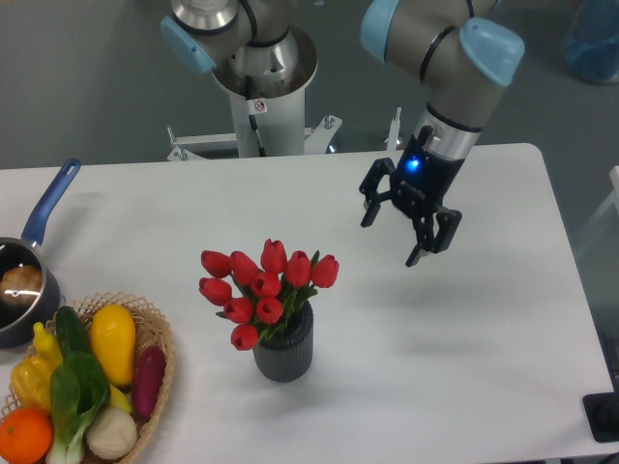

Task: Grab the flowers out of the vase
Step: 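Move the open gripper toward the red tulip stems above the vase, then lower the gripper around the tulip stems and close it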

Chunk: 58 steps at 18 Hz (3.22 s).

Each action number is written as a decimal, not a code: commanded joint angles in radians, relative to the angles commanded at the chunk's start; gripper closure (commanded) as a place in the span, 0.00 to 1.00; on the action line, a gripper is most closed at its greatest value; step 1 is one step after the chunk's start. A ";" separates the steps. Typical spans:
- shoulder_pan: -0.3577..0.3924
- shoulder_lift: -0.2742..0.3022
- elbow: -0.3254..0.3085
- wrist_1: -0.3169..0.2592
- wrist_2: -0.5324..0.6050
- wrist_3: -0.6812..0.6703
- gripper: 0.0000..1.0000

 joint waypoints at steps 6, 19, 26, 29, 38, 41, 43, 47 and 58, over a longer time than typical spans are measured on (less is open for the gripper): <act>0.004 -0.034 -0.034 -0.018 -0.194 -0.070 0.00; -0.072 -0.045 -0.040 -0.006 -0.379 -0.149 0.00; -0.106 -0.061 -0.009 -0.002 -0.374 -0.135 0.00; -0.112 -0.075 0.005 0.012 -0.374 -0.132 0.00; -0.130 -0.107 0.005 0.032 -0.379 -0.078 0.00; -0.132 -0.112 0.002 0.043 -0.394 -0.080 0.00; -0.147 -0.126 0.002 0.044 -0.396 -0.080 0.00; -0.143 -0.130 -0.009 0.043 -0.482 -0.080 0.00; -0.141 -0.158 -0.023 0.044 -0.532 -0.051 0.00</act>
